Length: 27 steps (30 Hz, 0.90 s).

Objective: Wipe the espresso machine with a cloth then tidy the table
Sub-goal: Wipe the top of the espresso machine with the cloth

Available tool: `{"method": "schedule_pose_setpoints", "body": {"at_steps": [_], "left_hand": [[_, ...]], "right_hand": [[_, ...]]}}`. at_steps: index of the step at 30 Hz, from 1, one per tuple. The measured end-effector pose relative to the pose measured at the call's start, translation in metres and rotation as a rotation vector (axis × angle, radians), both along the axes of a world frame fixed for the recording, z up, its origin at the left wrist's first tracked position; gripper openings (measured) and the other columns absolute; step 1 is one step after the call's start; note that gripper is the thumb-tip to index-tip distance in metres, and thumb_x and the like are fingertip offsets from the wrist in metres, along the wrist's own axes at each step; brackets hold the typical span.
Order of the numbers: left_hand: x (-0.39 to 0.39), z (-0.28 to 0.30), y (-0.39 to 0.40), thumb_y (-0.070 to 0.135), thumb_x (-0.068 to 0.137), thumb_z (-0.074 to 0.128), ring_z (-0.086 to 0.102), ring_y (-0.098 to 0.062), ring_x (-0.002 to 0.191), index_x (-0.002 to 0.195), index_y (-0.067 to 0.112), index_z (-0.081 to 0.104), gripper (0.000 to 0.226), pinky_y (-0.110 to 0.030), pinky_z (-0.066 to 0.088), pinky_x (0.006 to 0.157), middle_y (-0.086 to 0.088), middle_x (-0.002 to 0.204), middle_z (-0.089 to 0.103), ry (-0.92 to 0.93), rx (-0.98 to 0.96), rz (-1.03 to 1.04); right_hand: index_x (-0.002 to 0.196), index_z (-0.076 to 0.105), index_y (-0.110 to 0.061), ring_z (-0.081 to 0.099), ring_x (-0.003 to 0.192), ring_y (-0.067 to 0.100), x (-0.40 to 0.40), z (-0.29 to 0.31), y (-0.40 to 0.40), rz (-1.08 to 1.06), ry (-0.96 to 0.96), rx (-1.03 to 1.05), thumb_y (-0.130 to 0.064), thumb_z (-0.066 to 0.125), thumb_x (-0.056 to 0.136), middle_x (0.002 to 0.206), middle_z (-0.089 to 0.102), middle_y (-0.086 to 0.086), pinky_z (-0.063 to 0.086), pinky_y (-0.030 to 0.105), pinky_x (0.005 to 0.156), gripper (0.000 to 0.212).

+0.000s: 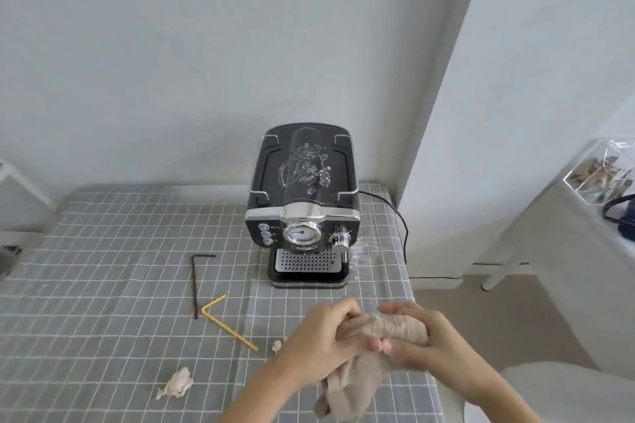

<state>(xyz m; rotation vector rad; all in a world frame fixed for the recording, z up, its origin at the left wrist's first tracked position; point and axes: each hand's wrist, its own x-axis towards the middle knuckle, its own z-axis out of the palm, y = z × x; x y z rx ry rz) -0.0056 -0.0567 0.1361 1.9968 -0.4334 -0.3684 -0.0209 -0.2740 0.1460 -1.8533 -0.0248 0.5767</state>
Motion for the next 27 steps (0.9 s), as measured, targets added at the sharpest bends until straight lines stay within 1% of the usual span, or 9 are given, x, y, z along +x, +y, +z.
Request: {"method": "schedule_pose_setpoints", "body": {"at_steps": [4, 7, 12, 15, 17, 19, 21, 23, 27], "left_hand": [[0.034, 0.051, 0.041, 0.058, 0.084, 0.055, 0.063, -0.006, 0.08, 0.098, 0.023, 0.055, 0.038, -0.019, 0.049, 0.07, 0.009, 0.084, 0.064, -0.205, -0.167, 0.213], [0.076, 0.069, 0.077, 0.05, 0.092, 0.045, 0.062, -0.011, 0.1, 0.103, 0.02, 0.056, 0.034, -0.02, 0.05, 0.085, 0.011, 0.097, 0.064, -0.406, -0.239, 0.479], [0.147, 0.06, 0.107, 0.045, 0.096, 0.039, 0.053, -0.009, 0.114, 0.117, 0.019, 0.05, 0.036, -0.039, 0.045, 0.1, 0.009, 0.116, 0.054, -0.445, -0.207, 0.683], [0.173, 0.048, 0.106, 0.046, 0.097, 0.035, 0.046, -0.014, 0.122, 0.129, 0.019, 0.043, 0.043, -0.043, 0.039, 0.107, 0.014, 0.125, 0.041, -0.397, -0.166, 0.644], [0.183, 0.04, 0.1, 0.041, 0.1, 0.035, 0.039, -0.01, 0.128, 0.137, 0.016, 0.038, 0.045, -0.037, 0.032, 0.113, 0.011, 0.133, 0.039, -0.319, -0.174, 0.615], [0.188, 0.031, 0.094, 0.041, 0.1, 0.034, 0.035, -0.008, 0.133, 0.142, 0.015, 0.034, 0.049, -0.033, 0.03, 0.114, 0.003, 0.145, 0.039, -0.247, -0.201, 0.624], [0.188, 0.023, 0.091, 0.041, 0.1, 0.033, 0.042, -0.013, 0.132, 0.144, 0.016, 0.034, 0.05, -0.036, 0.036, 0.111, 0.001, 0.144, 0.044, -0.242, -0.218, 0.667], [0.188, 0.017, 0.09, 0.034, 0.102, 0.031, 0.045, -0.016, 0.132, 0.144, 0.017, 0.033, 0.045, -0.033, 0.038, 0.11, 0.0, 0.145, 0.045, -0.272, -0.198, 0.701], [0.187, 0.016, 0.086, 0.021, 0.103, 0.026, 0.041, -0.008, 0.133, 0.146, 0.016, 0.029, 0.043, -0.018, 0.036, 0.108, 0.001, 0.15, 0.039, -0.281, -0.184, 0.733]], "right_hand": [[0.106, 0.066, -0.002, 0.072, 0.082, 0.016, 0.039, 0.068, 0.029, -0.103, -0.154, 0.194, -0.026, 0.073, 0.084, 0.087, 0.076, 0.002, 0.054, 0.019, 0.07, 0.033], [0.075, 0.059, -0.009, 0.051, 0.055, 0.005, 0.082, 0.124, 0.055, -0.222, -0.535, 0.015, -0.024, 0.07, 0.089, 0.06, 0.057, -0.009, 0.041, 0.016, 0.053, 0.023], [0.081, 0.048, -0.011, 0.043, 0.049, 0.007, 0.164, 0.161, 0.105, -0.503, -0.98, -0.343, -0.029, 0.069, 0.088, 0.056, 0.047, -0.01, 0.033, 0.014, 0.044, 0.028], [0.102, 0.05, -0.011, 0.058, 0.066, 0.025, 0.198, 0.143, 0.129, -0.184, -0.81, -0.682, -0.044, 0.066, 0.087, 0.068, 0.058, -0.006, 0.042, 0.021, 0.054, 0.039], [0.115, 0.048, -0.013, 0.061, 0.092, 0.03, 0.207, 0.123, 0.142, 0.061, -0.533, -0.803, -0.056, 0.057, 0.087, 0.099, 0.063, 0.007, 0.05, 0.037, 0.077, 0.052], [0.131, 0.042, -0.02, 0.045, 0.127, 0.033, 0.218, 0.101, 0.152, 0.051, -0.524, -0.756, -0.059, 0.044, 0.091, 0.136, 0.045, 0.012, 0.039, 0.047, 0.106, 0.056], [0.149, 0.021, -0.032, 0.005, 0.15, 0.033, 0.233, 0.083, 0.161, -0.071, -0.601, -0.688, -0.066, 0.033, 0.091, 0.162, 0.009, 0.006, 0.013, 0.049, 0.119, 0.068], [0.154, 0.005, -0.037, -0.013, 0.15, 0.028, 0.25, 0.064, 0.167, -0.075, -0.583, -0.733, -0.068, 0.03, 0.091, 0.164, -0.011, 0.004, -0.002, 0.049, 0.121, 0.074], [0.155, 0.004, -0.03, -0.007, 0.151, 0.03, 0.265, 0.046, 0.171, -0.06, -0.57, -0.808, -0.056, 0.045, 0.092, 0.164, -0.001, 0.015, -0.004, 0.048, 0.122, 0.079]]}}
